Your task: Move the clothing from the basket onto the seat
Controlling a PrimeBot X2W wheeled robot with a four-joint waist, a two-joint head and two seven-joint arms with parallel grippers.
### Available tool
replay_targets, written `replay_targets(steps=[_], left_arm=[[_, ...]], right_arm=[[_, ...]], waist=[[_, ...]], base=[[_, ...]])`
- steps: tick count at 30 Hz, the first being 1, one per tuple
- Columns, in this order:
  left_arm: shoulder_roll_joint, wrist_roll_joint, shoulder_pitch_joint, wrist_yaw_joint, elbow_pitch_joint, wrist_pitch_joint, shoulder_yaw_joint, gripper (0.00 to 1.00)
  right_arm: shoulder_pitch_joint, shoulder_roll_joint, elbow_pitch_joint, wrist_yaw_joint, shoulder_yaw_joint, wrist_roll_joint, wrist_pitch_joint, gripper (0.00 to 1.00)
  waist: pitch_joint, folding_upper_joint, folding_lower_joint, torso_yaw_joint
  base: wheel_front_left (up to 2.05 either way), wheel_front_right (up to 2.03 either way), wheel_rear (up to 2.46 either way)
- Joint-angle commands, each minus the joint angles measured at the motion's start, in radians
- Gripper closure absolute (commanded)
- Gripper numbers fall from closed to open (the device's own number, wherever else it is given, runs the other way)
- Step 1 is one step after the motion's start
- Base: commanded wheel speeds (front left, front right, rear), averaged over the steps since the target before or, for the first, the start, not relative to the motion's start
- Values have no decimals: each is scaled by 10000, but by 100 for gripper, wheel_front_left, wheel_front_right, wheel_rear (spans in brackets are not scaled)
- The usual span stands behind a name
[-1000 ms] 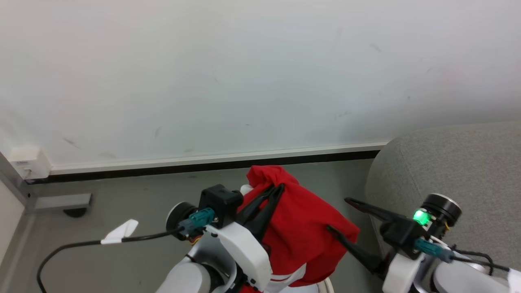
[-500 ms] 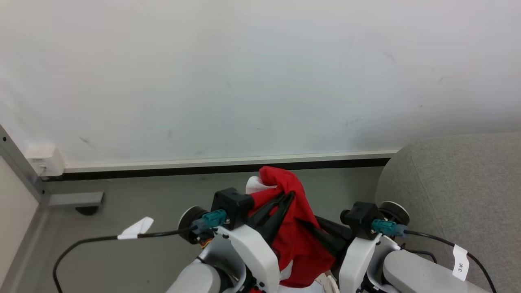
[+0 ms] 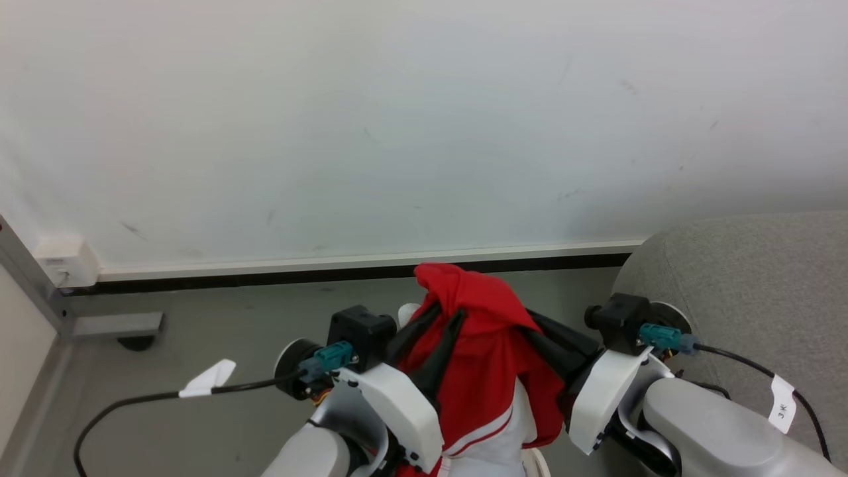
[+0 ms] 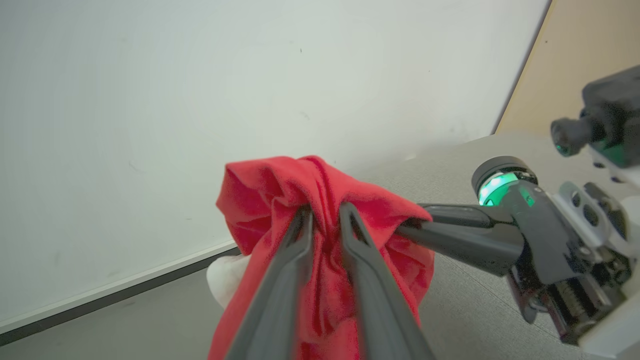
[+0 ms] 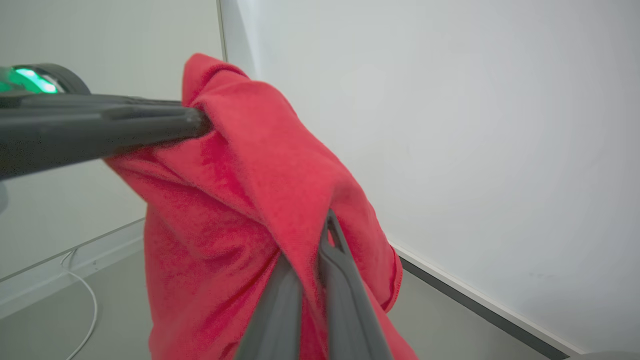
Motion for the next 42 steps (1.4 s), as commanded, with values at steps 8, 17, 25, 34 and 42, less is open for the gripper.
replay_targets(steps=[8, 17, 25, 34, 42], left_arm=[[110, 110, 203, 155, 335, -611, 31, 0], [25, 131, 409, 100, 769, -1105, -249, 0], [-69, 5, 462, 164, 875, -1240, -382, 0], [-45, -42, 448, 255, 674, -1271, -456, 0], [-104, -119, 189, 217, 554, -1204, -633, 0]], right_arm=[[166, -450, -274, -25, -1381, -483, -75, 100], [416, -785, -553, -25, -2512, -990, -77, 100], [510, -942, -666, -25, -3003, -1222, -77, 100], [598, -1247, -819, -25, -3480, -1352, -76, 100], [733, -1519, -966, -25, -3883, -1413, -77, 100]], waist=[[46, -1, 0, -99], [195, -1, 0, -494], [274, -1, 0, -1171], [519, -1, 0, -2505], [851, -1, 0, -3835]], base=[[0, 0, 0], [0, 0, 0], [0, 0, 0], [0, 0, 0], [0, 0, 0]])
